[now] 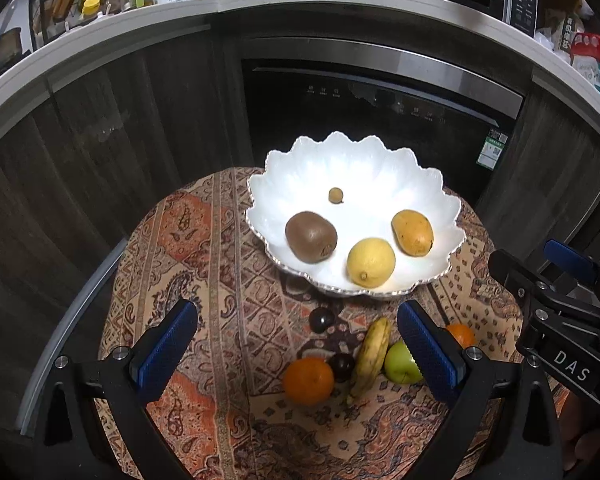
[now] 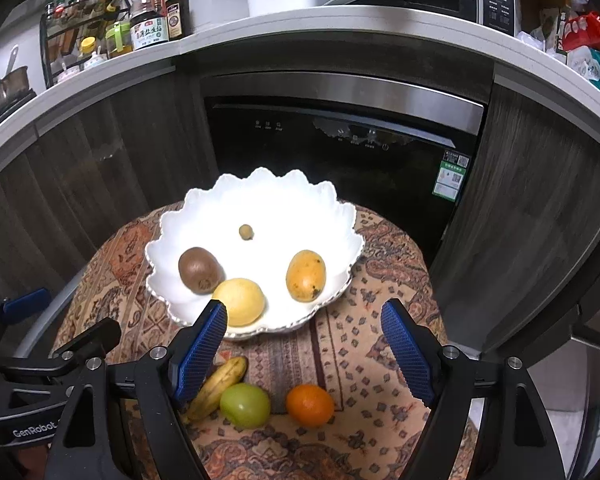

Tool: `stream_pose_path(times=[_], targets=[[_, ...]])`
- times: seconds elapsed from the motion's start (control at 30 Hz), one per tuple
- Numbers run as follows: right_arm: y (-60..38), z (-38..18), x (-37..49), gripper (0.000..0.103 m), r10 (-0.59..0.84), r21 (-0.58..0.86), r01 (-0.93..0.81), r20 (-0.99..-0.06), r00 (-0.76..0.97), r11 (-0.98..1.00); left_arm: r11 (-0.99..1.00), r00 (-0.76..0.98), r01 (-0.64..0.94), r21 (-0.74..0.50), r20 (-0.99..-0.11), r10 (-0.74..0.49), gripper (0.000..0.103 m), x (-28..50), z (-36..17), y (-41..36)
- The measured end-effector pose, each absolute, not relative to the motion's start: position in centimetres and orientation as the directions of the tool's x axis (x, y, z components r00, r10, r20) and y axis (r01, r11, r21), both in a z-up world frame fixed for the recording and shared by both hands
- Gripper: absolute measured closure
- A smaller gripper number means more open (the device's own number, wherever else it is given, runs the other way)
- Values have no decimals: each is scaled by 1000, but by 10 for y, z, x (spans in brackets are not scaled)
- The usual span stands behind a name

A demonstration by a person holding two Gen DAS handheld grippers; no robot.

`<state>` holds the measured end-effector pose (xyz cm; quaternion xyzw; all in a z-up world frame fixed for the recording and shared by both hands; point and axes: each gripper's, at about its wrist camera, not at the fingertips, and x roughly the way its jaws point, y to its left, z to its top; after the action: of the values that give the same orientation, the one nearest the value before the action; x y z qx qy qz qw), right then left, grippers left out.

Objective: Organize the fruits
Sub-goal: 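Withdraw both tools from the bowl toward the remaining fruits, then lower the left tool onto the large orange while the right tool lowers onto the other orange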

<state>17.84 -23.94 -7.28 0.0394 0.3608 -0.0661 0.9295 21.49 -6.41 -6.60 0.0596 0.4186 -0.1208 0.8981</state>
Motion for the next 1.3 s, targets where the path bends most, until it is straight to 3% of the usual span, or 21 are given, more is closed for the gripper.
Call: stream_pose_path(times=[1.3], targets=[[-233,-160,154,23,-167,-11,231,-726,667,973,961,535,271,61,-839,-97,6,201,-170,-58]])
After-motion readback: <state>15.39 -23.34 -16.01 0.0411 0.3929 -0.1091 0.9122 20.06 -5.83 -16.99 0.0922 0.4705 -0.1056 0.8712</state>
